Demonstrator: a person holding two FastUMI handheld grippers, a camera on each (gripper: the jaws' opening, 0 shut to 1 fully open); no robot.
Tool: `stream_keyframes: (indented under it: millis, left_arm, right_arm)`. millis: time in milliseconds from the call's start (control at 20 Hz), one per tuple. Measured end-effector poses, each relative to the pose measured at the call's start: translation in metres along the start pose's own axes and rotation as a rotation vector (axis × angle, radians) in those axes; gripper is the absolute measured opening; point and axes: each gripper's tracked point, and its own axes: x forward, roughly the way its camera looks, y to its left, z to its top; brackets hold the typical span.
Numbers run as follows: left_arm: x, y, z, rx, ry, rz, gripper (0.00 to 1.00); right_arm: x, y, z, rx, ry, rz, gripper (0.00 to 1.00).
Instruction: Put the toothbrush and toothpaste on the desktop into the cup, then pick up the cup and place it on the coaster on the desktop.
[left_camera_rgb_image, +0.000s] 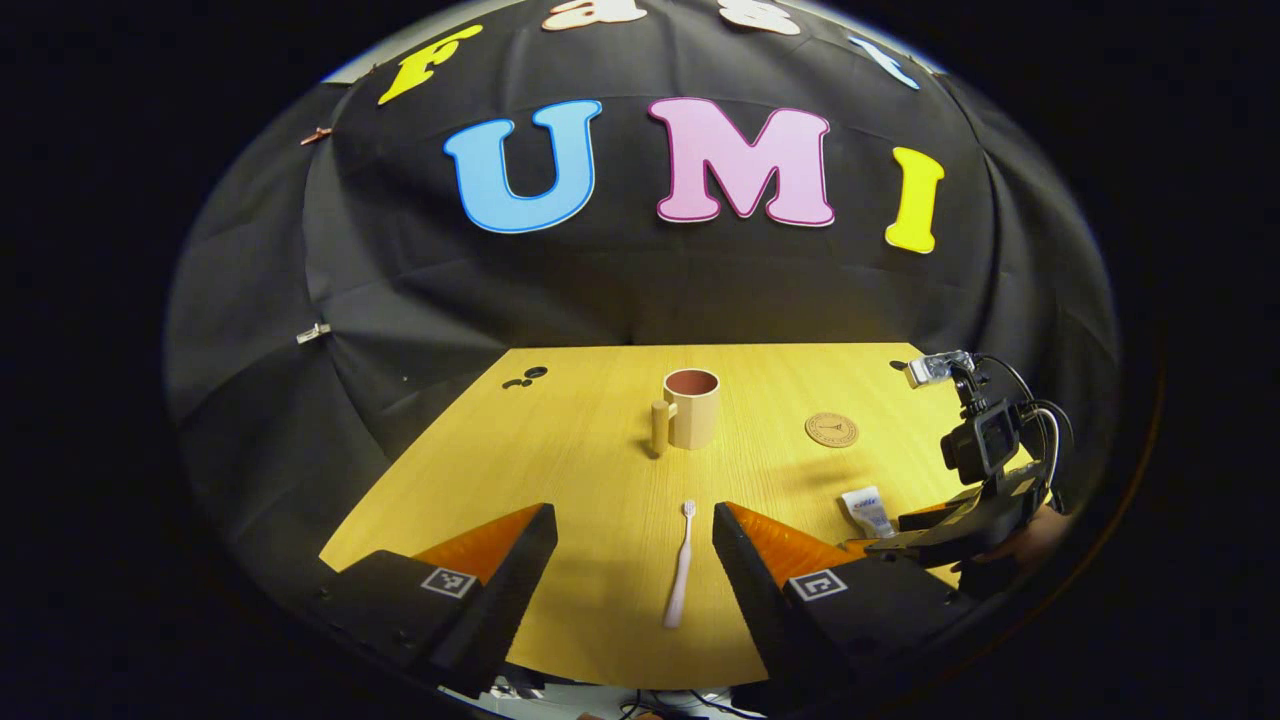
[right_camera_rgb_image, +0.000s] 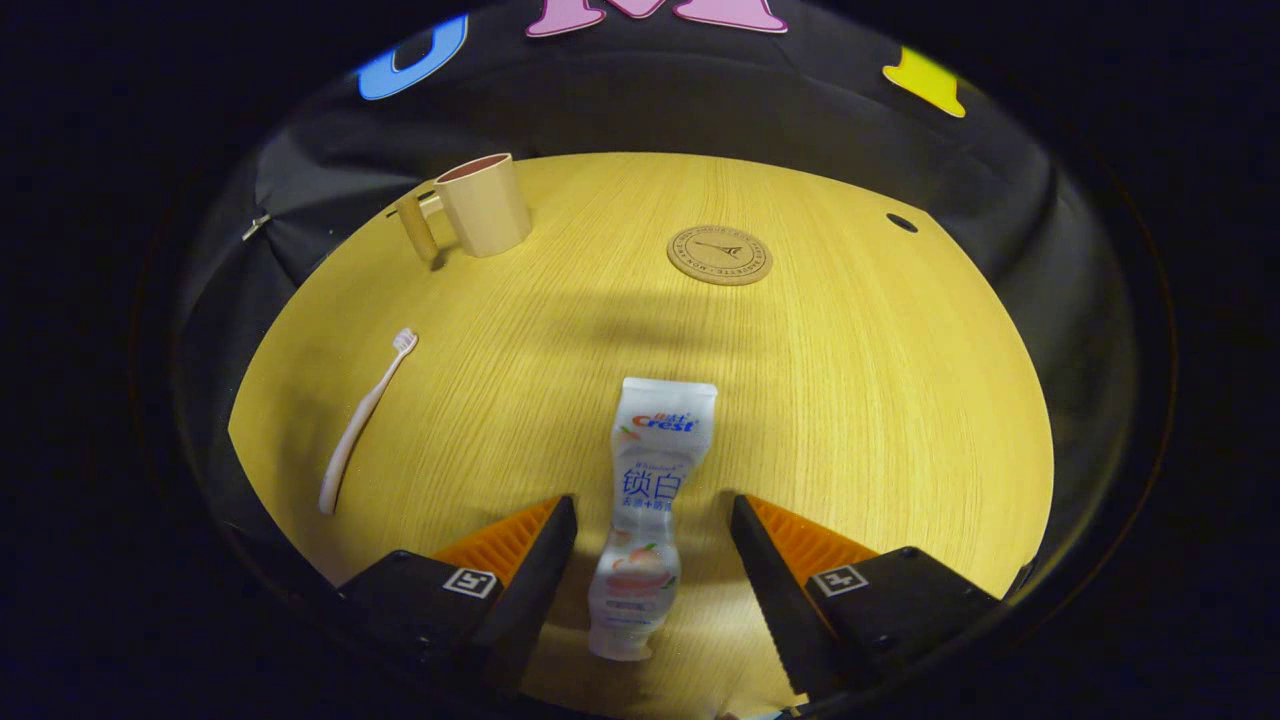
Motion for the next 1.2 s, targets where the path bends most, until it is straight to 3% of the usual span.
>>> stream_keyframes:
  millis: [50,150,200,250,300,350,400,450,500,650,800,1200]
  left_arm:
    - [0.0,-0.001,0.0,-0.004,-0.001,-0.003,0.97]
    - [0.001,-0.004,-0.002,-0.014,0.004,-0.008,0.98]
    - [0.0,-0.004,-0.001,-0.015,0.008,-0.008,0.98]
    - [0.0,-0.005,-0.002,-0.014,0.008,-0.008,0.98]
    - [0.0,-0.005,-0.002,-0.013,0.01,-0.007,0.98]
    - [0.001,-0.006,-0.004,-0.013,0.013,-0.006,0.98]
    - [0.002,-0.006,-0.005,-0.013,0.015,-0.006,0.98]
    - [0.002,-0.006,-0.006,-0.013,0.018,-0.005,0.98]
    - [0.004,-0.005,-0.008,-0.014,0.023,-0.003,0.98]
    - [0.011,-0.002,-0.014,-0.018,0.034,0.0,0.97]
    - [0.022,-0.001,-0.02,-0.021,0.057,-0.016,0.98]
    - [0.072,-0.007,-0.063,0.015,0.225,-0.077,0.98]
  right_arm:
    - [-0.001,-0.002,0.0,0.006,0.004,-0.004,0.81]
    - [0.001,-0.004,0.001,0.018,0.006,-0.009,0.81]
    - [0.002,-0.004,0.001,0.018,0.016,-0.01,0.72]
    - [0.002,-0.005,0.003,0.015,0.014,-0.007,0.8]
    - [0.003,-0.005,0.003,0.009,0.019,-0.003,0.43]
    - [0.004,-0.006,0.003,0.007,0.023,0.003,0.36]
    - [0.002,-0.005,0.002,-0.003,0.033,0.007,0.44]
    - [0.003,-0.005,0.002,-0.007,0.043,0.013,0.31]
    - [0.004,-0.005,0.003,-0.008,0.043,0.019,0.39]
    - [0.001,-0.006,0.004,0.0,0.054,0.048,0.3]
    - [0.0,-0.01,0.004,0.022,0.072,0.064,0.3]
    - [-0.036,-0.037,0.039,0.026,-0.045,0.061,0.29]
